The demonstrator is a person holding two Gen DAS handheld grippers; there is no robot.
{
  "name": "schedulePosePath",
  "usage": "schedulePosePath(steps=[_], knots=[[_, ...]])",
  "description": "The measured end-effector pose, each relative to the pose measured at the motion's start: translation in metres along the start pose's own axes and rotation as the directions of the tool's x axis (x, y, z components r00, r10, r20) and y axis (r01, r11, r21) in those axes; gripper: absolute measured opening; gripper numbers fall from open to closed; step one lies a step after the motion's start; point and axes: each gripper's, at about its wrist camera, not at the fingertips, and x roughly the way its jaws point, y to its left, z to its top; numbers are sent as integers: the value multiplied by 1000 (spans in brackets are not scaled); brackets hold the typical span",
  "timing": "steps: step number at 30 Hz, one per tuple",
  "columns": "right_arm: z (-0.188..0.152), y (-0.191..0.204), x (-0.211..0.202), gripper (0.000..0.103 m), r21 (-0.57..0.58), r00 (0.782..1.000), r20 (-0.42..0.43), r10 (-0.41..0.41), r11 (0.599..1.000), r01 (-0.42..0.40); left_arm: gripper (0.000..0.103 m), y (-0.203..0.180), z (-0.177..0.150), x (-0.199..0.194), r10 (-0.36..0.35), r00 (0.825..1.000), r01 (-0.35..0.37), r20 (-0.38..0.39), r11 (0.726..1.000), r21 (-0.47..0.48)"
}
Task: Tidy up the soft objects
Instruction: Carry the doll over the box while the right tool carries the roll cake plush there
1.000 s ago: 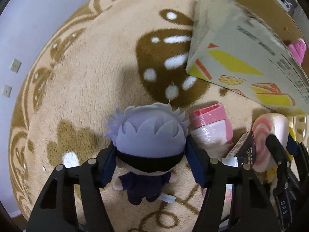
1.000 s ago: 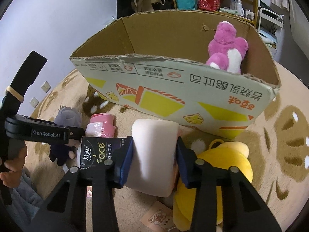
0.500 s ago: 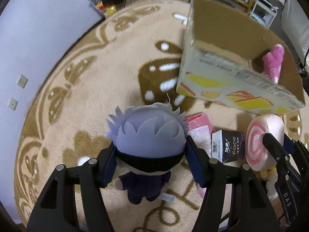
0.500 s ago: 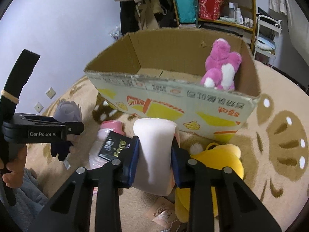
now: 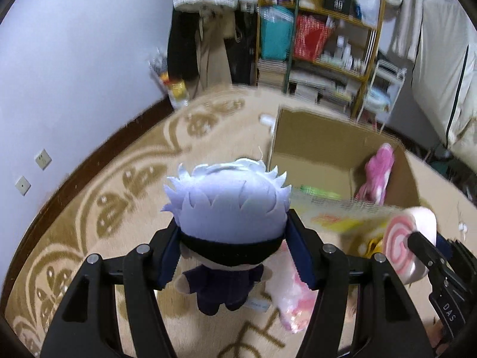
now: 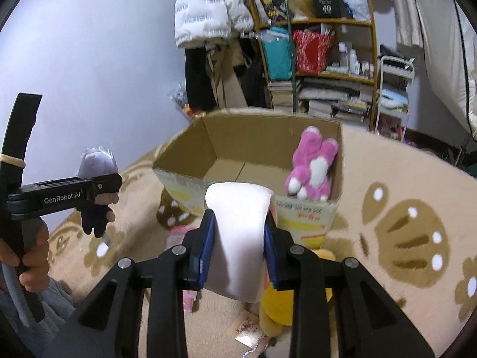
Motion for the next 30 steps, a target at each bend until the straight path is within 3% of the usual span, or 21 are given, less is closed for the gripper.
schedulePosePath(steps=[4, 18, 30], knots=[[10, -3, -13, 32, 0, 999, 50, -8, 1000, 8, 63, -2, 8, -16, -12, 996, 13, 83, 1000, -10], [35, -14, -34, 32, 10, 985, 174, -16, 1000, 14, 64, -30, 32, -26, -47, 972, 36, 232, 998, 55], [43, -19, -26, 32, 8, 981, 192, -17, 1000, 16, 64, -52, 47, -19, -67, 959, 35, 276, 992, 118]])
